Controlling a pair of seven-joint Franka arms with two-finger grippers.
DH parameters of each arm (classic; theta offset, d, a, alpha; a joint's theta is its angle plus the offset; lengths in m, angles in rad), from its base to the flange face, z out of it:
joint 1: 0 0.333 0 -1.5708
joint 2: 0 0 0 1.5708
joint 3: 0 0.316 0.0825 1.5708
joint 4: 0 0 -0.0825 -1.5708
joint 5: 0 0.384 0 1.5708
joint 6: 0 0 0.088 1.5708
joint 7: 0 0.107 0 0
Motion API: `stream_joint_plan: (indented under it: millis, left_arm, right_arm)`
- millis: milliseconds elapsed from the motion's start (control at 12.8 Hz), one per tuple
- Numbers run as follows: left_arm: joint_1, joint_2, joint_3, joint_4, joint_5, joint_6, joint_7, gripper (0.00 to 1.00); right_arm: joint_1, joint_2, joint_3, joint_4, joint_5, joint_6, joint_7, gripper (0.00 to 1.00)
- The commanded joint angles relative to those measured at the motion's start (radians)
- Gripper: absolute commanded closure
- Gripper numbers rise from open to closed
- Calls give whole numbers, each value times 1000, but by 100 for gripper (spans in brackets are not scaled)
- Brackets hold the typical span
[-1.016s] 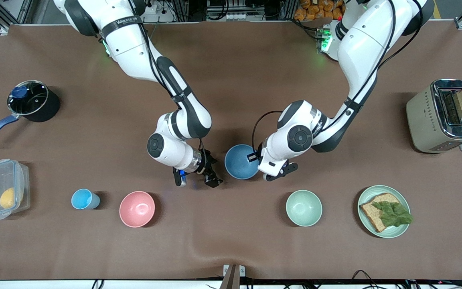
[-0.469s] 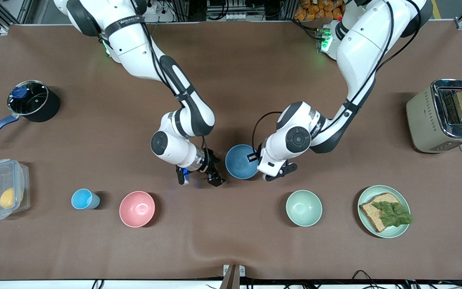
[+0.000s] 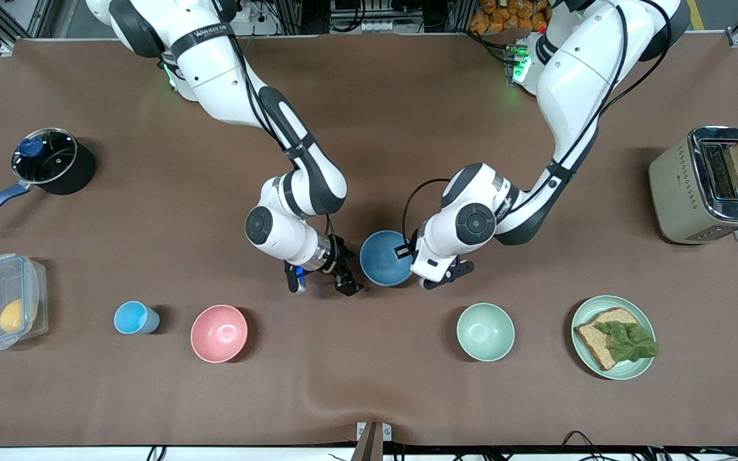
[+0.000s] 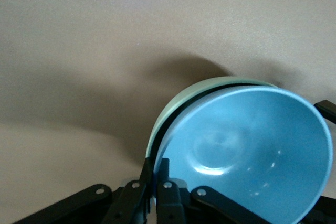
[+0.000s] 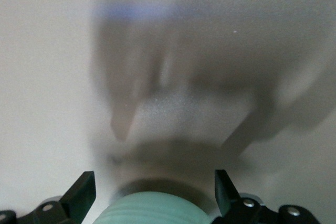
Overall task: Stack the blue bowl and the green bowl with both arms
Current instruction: 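Open both grippers and lift them away from the stacked bowls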
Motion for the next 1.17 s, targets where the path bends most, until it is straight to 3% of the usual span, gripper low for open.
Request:
stream_joint_plan:
  millis: [0, 391, 625, 938, 1094]
  left_arm:
    - [-10, 12, 5, 15, 23, 13, -13, 0]
    - [12, -39, 4, 23, 24, 4, -14, 0]
    - [41, -145, 8, 20, 24, -56, -8, 0]
    - [153, -318, 8, 18, 62, -233, 119, 0]
    - [222, -417, 8, 18, 72, -367, 257, 0]
  right_arm:
    - [13, 14, -7, 20, 25, 11, 10, 0]
    - [1, 11, -7, 20, 14, 7, -8, 0]
    - [-54, -5, -7, 20, 11, -28, -39, 0]
    - [-121, -54, -15, 34, 5, -202, -113, 0]
    - [-145, -77, -64, 58, -9, -344, -136, 0]
